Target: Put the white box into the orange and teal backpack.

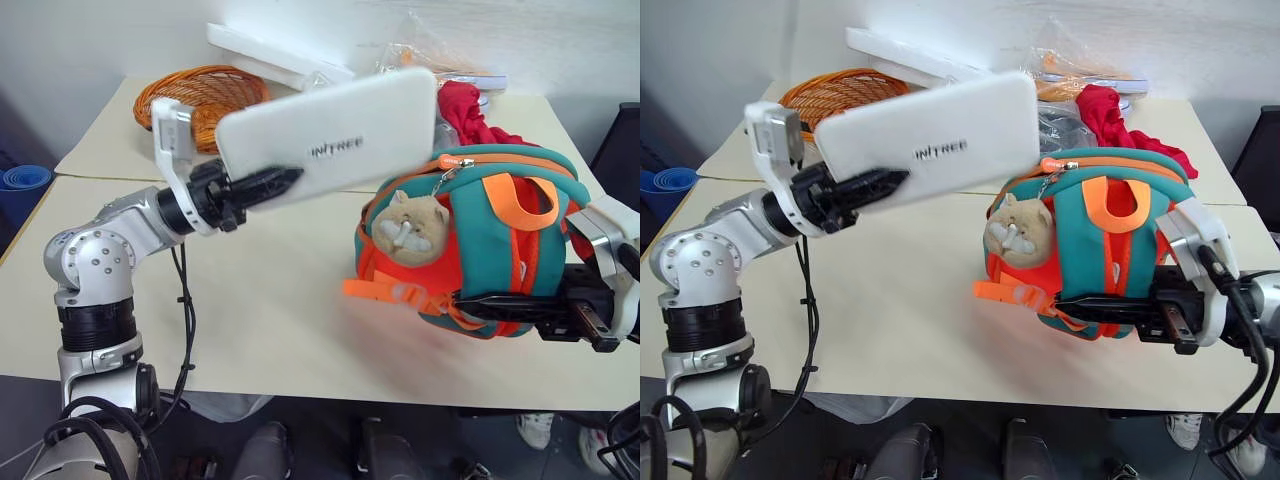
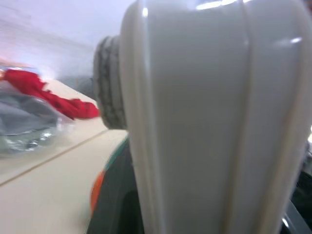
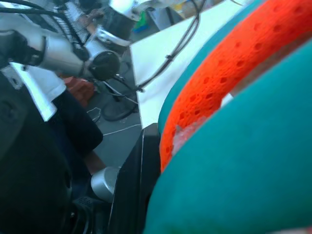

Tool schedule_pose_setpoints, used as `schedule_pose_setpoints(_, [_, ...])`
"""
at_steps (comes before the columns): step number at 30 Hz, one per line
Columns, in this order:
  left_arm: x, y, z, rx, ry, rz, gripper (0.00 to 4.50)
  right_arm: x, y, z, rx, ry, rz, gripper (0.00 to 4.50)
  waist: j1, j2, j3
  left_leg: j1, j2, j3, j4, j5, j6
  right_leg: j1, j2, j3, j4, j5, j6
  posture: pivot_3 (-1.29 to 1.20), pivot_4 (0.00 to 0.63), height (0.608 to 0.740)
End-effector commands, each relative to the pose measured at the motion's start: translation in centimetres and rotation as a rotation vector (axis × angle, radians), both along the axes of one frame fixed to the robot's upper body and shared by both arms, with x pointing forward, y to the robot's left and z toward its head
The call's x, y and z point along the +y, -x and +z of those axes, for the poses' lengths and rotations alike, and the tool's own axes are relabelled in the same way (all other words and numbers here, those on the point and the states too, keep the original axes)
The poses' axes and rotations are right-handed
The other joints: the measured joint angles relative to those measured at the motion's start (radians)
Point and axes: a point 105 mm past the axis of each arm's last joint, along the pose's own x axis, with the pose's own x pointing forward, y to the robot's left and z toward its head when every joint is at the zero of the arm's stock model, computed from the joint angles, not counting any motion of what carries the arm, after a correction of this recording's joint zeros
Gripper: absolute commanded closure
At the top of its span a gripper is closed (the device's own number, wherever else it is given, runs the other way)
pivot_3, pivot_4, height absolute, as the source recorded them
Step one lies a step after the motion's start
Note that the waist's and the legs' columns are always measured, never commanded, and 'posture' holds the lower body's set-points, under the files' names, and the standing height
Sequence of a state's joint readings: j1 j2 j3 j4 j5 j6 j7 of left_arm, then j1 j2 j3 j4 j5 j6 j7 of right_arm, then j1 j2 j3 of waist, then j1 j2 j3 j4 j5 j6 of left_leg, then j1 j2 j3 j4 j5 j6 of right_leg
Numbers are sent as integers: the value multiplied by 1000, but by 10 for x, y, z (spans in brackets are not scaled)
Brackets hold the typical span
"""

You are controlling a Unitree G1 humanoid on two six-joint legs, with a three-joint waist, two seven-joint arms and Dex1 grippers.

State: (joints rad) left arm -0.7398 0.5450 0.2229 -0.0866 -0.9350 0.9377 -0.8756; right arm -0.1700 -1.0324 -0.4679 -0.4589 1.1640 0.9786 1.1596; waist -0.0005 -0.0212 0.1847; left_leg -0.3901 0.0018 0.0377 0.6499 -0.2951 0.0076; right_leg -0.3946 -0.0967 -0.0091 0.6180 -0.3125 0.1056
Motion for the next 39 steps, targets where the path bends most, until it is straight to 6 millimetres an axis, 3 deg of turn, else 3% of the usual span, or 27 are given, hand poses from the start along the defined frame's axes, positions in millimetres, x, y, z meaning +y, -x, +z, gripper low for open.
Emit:
schedule_pose_setpoints(1, [0, 3, -7, -127, -136, -3, 3199, -5, -3, 4, -32, 5, -35, 4472, 0, 0, 0, 0, 0, 0, 0, 0, 0, 0, 0, 0, 0, 0, 0, 0, 150, 740])
schedule_pose_setpoints(6, [3, -17, -25, -269, -348, 38, 3199, -8, -4, 3, -25, 5, -50, 4472, 6, 0, 0, 0, -1, -1, 0, 1, 1, 1, -1, 0, 0, 0, 0, 0, 150, 740])
schedule_pose_setpoints(14, [-22, -17, -18, -402, -455, -161, 3199, -9, -8, 1, -27, 23, -44, 4472, 26, 0, 0, -3, -2, -2, 0, -1, 6, 0, -4, -2, -4, 0, 0, 0, 150, 740])
schedule_pose_setpoints(18, [-68, -25, -14, -505, -505, -273, 3199, -3, -19, -5, -47, 38, -47, 4472, 30, 0, 0, -6, -3, -3, 3, -1, 5, 0, -4, -4, -6, 1, 1, 0, 150, 740])
schedule_pose_setpoints(26, [-169, -43, -34, -666, -594, -244, 3199, 9, -29, -11, -74, 42, -50, 4472, 46, 0, 0, -17, -8, 0, 17, -5, 18, -1, -2, -13, -8, 8, 14, 0, 150, 740])
schedule_pose_setpoints(29, [-191, -40, -39, -743, -608, -240, 3199, 13, -24, -11, -68, 36, -26, 4472, 55, 0, 0, -17, -9, 1, 19, -6, 21, 1, -4, -13, -11, 10, 17, 0, 150, 740])
schedule_pose_setpoints(33, [-191, -44, -28, -770, -589, -226, 3199, 15, -17, -12, -66, 37, -2, 4472, 56, 0, 0, -17, -9, 1, 18, -6, 20, 1, -10, -14, -11, 10, 18, 0, 150, 740])
schedule_pose_setpoints(39, [-141, -66, -1, -707, -535, -140, 3199, 12, -6, -3, -82, 42, 6, 4472, 50, 0, 0, -17, -8, 1, 18, -5, 18, 0, -10, -16, -10, 10, 18, 0, 150, 740])
